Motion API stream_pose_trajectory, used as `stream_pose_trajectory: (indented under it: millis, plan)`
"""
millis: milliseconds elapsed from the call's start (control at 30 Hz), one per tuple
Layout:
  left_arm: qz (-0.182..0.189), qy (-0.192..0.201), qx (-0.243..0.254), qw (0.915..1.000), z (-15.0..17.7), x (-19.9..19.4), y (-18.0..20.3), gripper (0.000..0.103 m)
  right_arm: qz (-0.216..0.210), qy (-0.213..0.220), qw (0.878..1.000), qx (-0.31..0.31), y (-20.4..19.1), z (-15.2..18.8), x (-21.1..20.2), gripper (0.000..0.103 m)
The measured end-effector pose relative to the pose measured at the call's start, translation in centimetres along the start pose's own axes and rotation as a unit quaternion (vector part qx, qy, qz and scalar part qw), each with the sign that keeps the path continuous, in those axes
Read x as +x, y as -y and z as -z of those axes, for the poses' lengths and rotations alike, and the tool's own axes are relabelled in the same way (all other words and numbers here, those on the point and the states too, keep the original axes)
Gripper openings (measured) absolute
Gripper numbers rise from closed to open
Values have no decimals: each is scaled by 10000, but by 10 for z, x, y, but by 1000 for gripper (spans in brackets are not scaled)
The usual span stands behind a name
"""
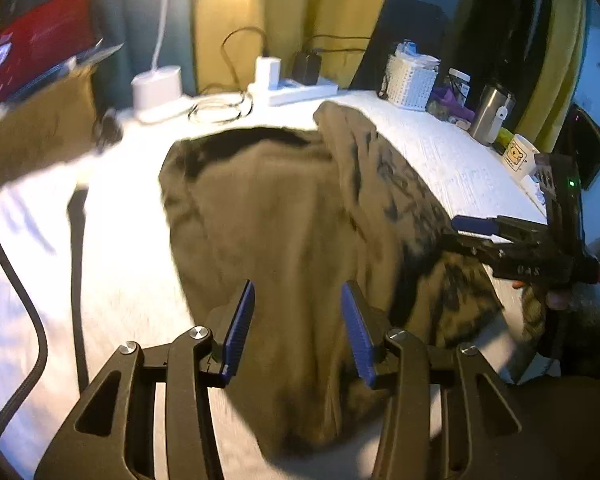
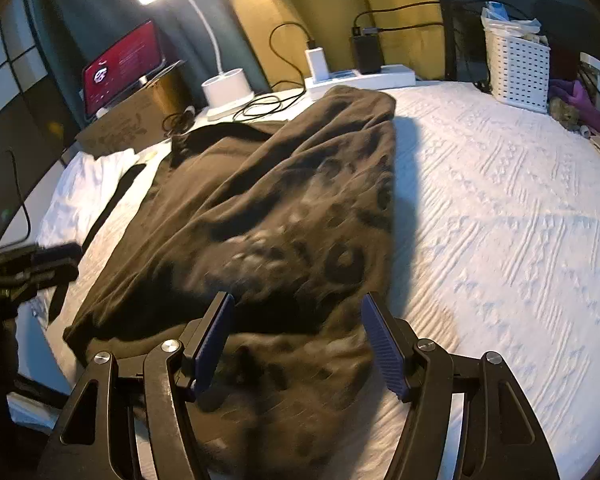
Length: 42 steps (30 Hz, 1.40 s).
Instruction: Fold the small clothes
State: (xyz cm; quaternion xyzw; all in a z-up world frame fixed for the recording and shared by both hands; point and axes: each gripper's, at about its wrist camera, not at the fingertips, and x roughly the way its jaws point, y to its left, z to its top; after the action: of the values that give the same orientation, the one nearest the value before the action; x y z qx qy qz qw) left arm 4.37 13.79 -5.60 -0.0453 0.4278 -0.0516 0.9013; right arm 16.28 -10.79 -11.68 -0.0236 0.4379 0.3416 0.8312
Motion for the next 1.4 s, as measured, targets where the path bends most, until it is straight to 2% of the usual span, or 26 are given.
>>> stream_pose_trajectory:
  millis: [100, 267, 467, 600, 667, 767, 1067, 1233, 1333, 1400]
  plan:
    - [-103, -28, 176, 9998, -21, 23, 3, 45, 32, 44, 10000, 1, 7, -10, 3, 68]
    - [63, -126, 356, 9993, -55, 66, 9, 45, 57, 123, 9999, 20, 22, -26, 9, 68]
    - [-31, -204, 558, 9982, -92, 111, 12, 45, 90, 127, 9998, 128, 44, -44, 21, 68]
    - [-56, -433, 542, 9976, -114, 147, 4, 45, 113, 106, 9997, 207, 59, -52, 28, 68]
    - [95, -592, 507, 9969, -122, 163, 5, 45, 122, 103, 9996, 233, 65, -56, 31, 68]
    - [362, -615, 638, 9954, -133, 173, 13, 45, 129, 111, 9995, 249, 72, -61, 33, 68]
    - [666, -489, 723, 9940, -156, 191, 17, 45, 65, 47, 9996, 284, 82, -68, 44, 68]
    - [405, -173, 611, 9972, -167, 196, 9, 45, 91, 54, 9995, 288, 82, -71, 46, 68]
    - [140, -209, 494, 9985, -170, 202, 3, 45, 119, 49, 9995, 295, 83, -69, 45, 68]
    - [130, -225, 404, 9988, -170, 198, 4, 45, 141, 48, 9994, 300, 84, -70, 45, 68]
